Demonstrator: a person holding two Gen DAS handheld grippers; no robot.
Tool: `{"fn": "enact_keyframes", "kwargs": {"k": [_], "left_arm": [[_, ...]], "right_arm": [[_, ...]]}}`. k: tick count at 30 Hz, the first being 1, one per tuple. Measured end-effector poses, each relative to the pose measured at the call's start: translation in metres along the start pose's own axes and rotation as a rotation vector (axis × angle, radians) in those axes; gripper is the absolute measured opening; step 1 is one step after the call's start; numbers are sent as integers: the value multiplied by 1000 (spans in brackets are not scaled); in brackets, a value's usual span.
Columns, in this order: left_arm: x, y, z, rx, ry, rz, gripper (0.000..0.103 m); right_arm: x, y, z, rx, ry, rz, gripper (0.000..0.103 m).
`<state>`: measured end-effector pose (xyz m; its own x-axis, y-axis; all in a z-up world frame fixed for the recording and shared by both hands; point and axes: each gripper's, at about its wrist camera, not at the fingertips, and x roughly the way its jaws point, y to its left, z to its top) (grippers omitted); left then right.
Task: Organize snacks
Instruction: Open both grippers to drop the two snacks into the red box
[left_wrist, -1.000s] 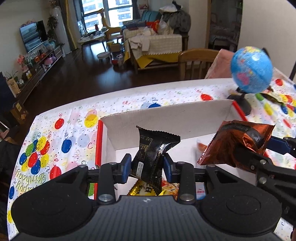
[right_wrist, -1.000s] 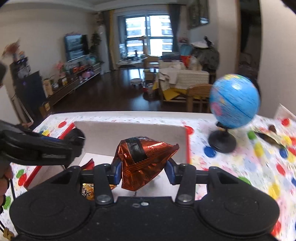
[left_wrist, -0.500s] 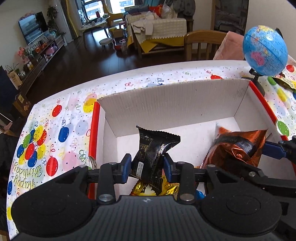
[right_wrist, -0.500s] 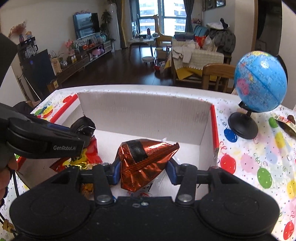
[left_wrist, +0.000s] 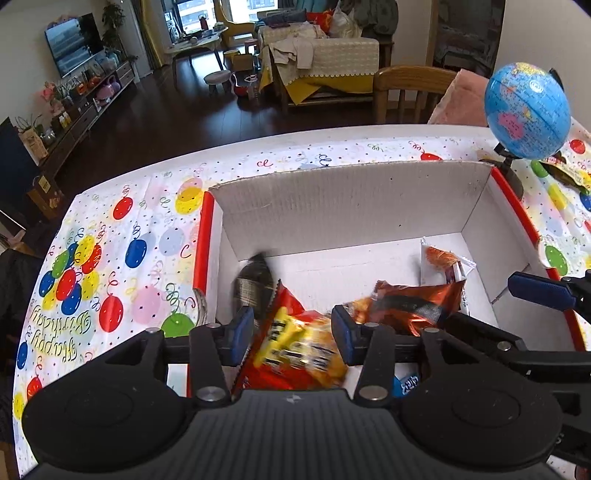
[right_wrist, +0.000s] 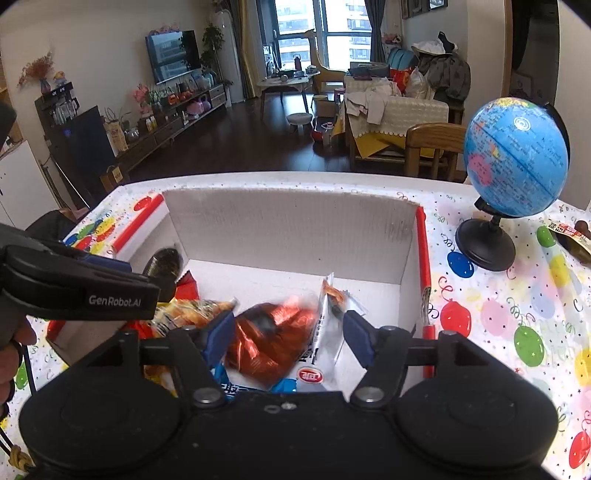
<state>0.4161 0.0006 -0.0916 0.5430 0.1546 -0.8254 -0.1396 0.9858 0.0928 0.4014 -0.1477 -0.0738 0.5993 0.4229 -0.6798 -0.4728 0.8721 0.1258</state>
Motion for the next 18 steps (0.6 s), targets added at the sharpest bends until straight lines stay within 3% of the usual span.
{"fn": "enact_keyframes", "kwargs": {"k": [3,6,18], "left_arm": [[-9,3,-3,-15,-8,-2,46],[-21,7,-7,-34,-21,-12,56],[-81,19,-25,-42,-104,-84,57]], "right_arm": [[-7,1,0,7,-11,5,71],[-16,3,-1,12,-20,6,74],[-63,15,-8,44,-85,-21,85]]}}
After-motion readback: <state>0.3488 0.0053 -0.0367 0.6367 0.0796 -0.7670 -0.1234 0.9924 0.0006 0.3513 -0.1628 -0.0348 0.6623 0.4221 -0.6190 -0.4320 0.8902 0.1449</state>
